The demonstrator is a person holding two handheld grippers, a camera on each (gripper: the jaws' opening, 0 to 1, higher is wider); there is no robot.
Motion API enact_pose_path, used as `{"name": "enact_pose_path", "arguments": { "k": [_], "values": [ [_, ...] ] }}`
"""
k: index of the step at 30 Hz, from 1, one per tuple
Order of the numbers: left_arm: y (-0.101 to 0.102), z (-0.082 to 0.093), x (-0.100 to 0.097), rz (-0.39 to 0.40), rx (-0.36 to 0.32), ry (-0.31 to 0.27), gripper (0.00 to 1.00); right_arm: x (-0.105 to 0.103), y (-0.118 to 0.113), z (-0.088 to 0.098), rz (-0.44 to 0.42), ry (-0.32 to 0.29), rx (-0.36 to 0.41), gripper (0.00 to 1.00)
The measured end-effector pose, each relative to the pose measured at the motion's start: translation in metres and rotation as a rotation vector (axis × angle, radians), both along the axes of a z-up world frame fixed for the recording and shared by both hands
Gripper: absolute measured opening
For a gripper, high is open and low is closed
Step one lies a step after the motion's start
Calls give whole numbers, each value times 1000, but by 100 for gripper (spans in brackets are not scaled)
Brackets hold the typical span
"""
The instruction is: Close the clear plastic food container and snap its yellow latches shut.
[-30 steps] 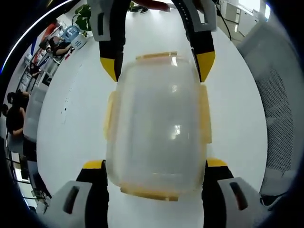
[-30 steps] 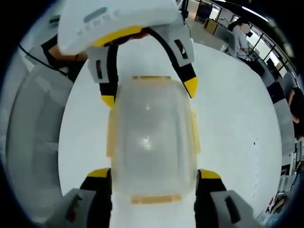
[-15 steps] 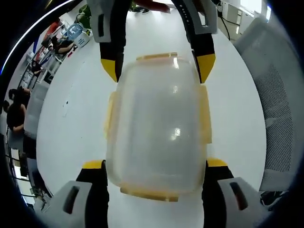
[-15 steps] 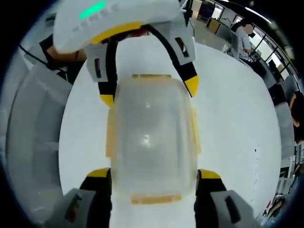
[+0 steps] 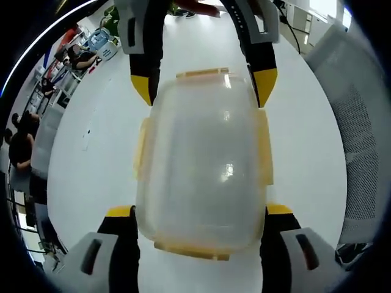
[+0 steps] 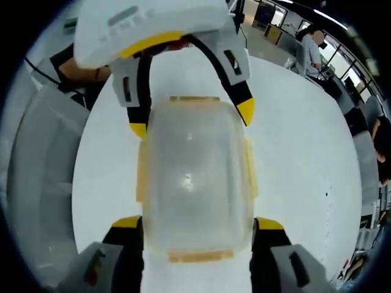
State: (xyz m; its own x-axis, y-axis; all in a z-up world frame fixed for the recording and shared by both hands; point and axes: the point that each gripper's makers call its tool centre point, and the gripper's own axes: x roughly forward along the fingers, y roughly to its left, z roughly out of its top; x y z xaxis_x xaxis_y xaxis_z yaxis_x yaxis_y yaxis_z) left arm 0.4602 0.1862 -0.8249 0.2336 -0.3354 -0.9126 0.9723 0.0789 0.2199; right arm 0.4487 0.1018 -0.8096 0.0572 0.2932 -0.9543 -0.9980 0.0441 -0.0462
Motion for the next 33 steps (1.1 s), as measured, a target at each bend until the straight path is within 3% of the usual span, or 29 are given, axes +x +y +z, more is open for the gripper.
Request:
{"name": "enact_pose_path", "arguments": {
  "k": [33],
  "values": [
    [-3,-1,38,8,-9,3,81,40,-1,-1,7,-10,5,70]
  ]
}}
